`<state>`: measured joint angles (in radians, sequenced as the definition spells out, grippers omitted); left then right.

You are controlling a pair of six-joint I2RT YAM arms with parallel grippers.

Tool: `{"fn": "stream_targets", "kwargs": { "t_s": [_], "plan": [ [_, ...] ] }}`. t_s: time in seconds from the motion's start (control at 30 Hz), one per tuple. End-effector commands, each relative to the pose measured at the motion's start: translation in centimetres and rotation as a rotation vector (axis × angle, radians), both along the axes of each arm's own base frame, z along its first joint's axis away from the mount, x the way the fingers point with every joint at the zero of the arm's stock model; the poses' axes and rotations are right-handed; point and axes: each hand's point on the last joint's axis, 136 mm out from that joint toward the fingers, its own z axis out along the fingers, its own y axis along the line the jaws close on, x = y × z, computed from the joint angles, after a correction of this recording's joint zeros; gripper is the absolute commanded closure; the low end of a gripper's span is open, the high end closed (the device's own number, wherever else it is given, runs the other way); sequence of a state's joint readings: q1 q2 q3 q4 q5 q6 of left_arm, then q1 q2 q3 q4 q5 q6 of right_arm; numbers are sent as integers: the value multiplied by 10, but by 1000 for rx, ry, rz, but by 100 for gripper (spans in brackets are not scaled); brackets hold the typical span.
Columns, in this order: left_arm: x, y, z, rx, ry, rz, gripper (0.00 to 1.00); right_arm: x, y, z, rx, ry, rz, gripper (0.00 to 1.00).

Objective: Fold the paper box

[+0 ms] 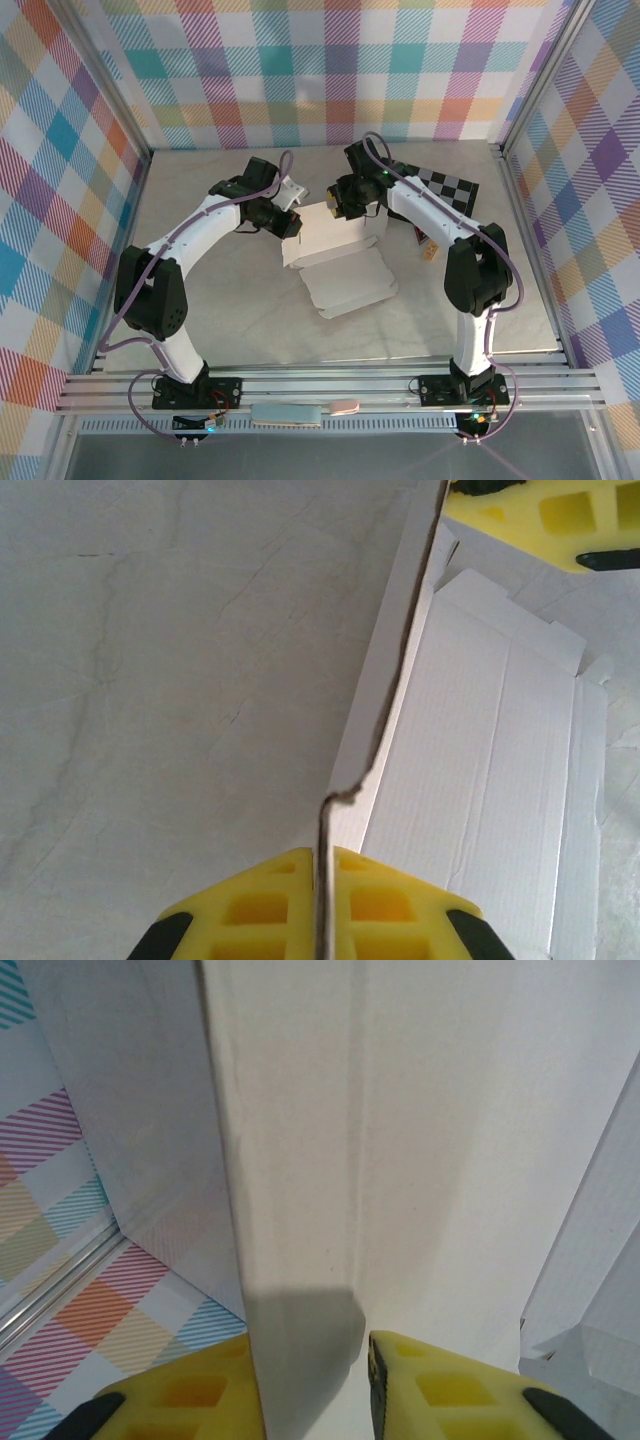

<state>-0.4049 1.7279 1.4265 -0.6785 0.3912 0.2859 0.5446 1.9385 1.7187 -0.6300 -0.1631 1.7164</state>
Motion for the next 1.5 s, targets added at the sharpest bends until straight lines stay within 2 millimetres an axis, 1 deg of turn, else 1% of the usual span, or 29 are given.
{"fn": "stream_targets", "kwargs": {
  "t_s": [0.0, 0.1, 0.2, 0.57, 0.77, 0.87, 0.9, 0.97, 1.0, 1.03, 1.1, 1.13, 1.23, 1.27, 1.33, 1.37, 1.43, 1.47],
  "plan": [
    [4, -5, 8, -1, -43, -25, 100, -5, 6, -2, 3, 34, 12, 73],
    [5, -4, 7, 2, -42, -24, 100, -5, 6, -4, 2, 41, 14, 78],
    [6, -4, 7, 3, -49, -22, 100, -7, 6, -7, 2, 56, 16, 80],
    [9, -3, 9, 9, -69, -14, 100, -12, 3, -15, -20, 100, 16, 79],
    [9, -2, 8, 13, -72, -11, 100, -14, 0, -18, -44, 120, 12, 88],
    [12, -1, 11, 12, -87, 0, 100, -14, 0, -18, -45, 123, 9, 95],
    [13, 0, 13, 11, -95, 12, 98, -13, -1, -17, -47, 121, 6, 96],
    [16, 2, 20, 6, -120, 39, 89, -12, -2, -13, -50, 114, -6, 100],
    [16, 3, 23, 1, -128, 53, 83, -11, -3, -11, -53, 109, -11, 100],
    [17, 4, 28, -7, -143, 75, 74, -10, -4, -9, -57, 106, -17, 100],
    [17, 6, 39, -38, -163, 121, 59, -8, -4, -5, -57, 102, -28, 100],
    [16, 8, 46, -65, -170, 158, 55, -7, -5, -3, -59, 99, -37, 100],
    [12, 11, 75, -195, -150, 295, 50, -3, -7, -1, -54, 97, -60, 100],
    [10, 13, 85, -246, -126, 347, 50, -2, -6, 1, -48, 96, -66, 100],
    [7, 16, 98, -338, -58, 443, 53, -1, -6, 4, -44, 92, -74, 100],
    [6, 19, 102, -369, -19, 488, 54, 0, -7, 5, -44, 91, -79, 100],
    [8, 27, 98, -405, 90, 597, 56, 2, -7, 8, -41, 85, -83, 100],
    [8, 26, 97, -426, 153, 619, 57, 3, -7, 9, -39, 84, -84, 100]
  ]
}}
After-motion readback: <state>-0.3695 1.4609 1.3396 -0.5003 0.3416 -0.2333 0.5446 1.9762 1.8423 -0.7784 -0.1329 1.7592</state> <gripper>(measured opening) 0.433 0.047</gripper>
